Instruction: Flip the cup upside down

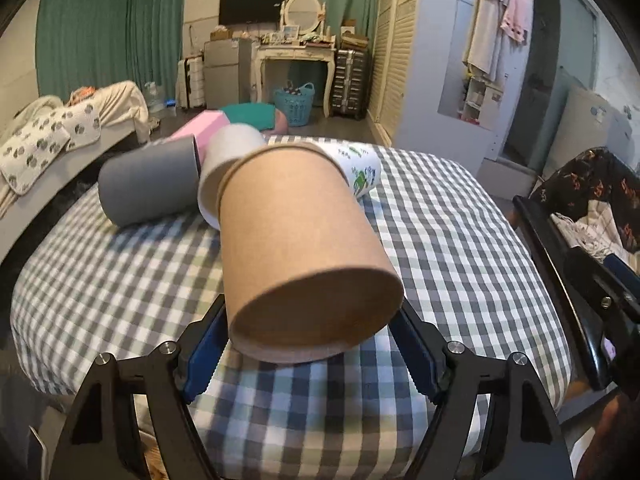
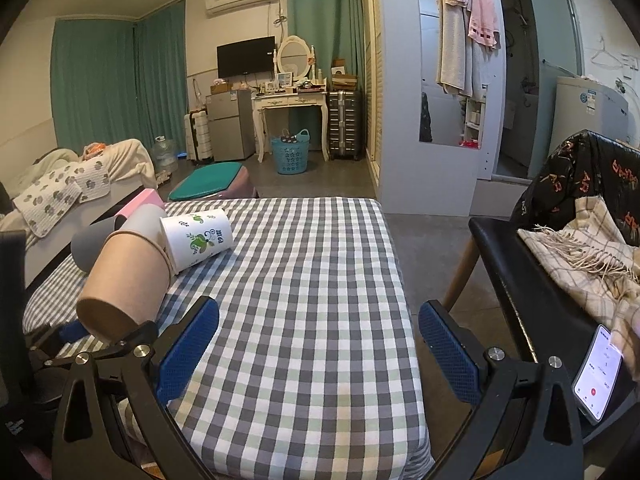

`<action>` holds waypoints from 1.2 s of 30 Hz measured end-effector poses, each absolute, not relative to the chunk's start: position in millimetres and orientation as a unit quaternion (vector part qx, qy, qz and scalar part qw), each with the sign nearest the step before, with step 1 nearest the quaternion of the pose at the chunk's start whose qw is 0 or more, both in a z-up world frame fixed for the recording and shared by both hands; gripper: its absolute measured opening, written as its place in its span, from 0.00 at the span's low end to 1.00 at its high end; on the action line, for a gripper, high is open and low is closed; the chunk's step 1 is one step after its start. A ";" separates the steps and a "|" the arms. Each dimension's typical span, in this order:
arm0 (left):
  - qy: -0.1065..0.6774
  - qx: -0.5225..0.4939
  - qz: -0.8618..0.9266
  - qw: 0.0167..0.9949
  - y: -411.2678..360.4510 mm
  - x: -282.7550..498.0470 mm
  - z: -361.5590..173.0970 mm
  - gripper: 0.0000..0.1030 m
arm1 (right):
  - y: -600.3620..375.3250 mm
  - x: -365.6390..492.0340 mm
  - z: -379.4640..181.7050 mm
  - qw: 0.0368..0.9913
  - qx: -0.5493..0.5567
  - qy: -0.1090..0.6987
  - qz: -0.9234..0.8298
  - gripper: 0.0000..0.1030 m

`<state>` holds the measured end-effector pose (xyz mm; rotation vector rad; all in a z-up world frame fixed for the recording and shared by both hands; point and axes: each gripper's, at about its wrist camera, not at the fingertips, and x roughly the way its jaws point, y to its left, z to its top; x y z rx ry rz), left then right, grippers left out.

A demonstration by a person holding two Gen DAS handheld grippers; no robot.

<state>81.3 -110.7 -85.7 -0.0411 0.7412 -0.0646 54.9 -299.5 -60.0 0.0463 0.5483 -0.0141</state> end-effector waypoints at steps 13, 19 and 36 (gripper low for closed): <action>0.360 0.026 -0.061 0.931 -90.2 76.0 -53.4 0.76 | -284.5 49.6 -61.2 0.961 0.027 0.275 0.014 0.98; 0.349 0.028 -0.069 0.934 -93.4 76.3 -50.1 0.76 | -278.9 46.0 -58.7 0.962 0.020 0.272 0.015 0.98; 0.396 0.009 -0.064 0.916 -78.8 114.8 -77.3 0.70 | -270.4 47.7 -62.0 0.959 0.014 0.282 0.018 0.98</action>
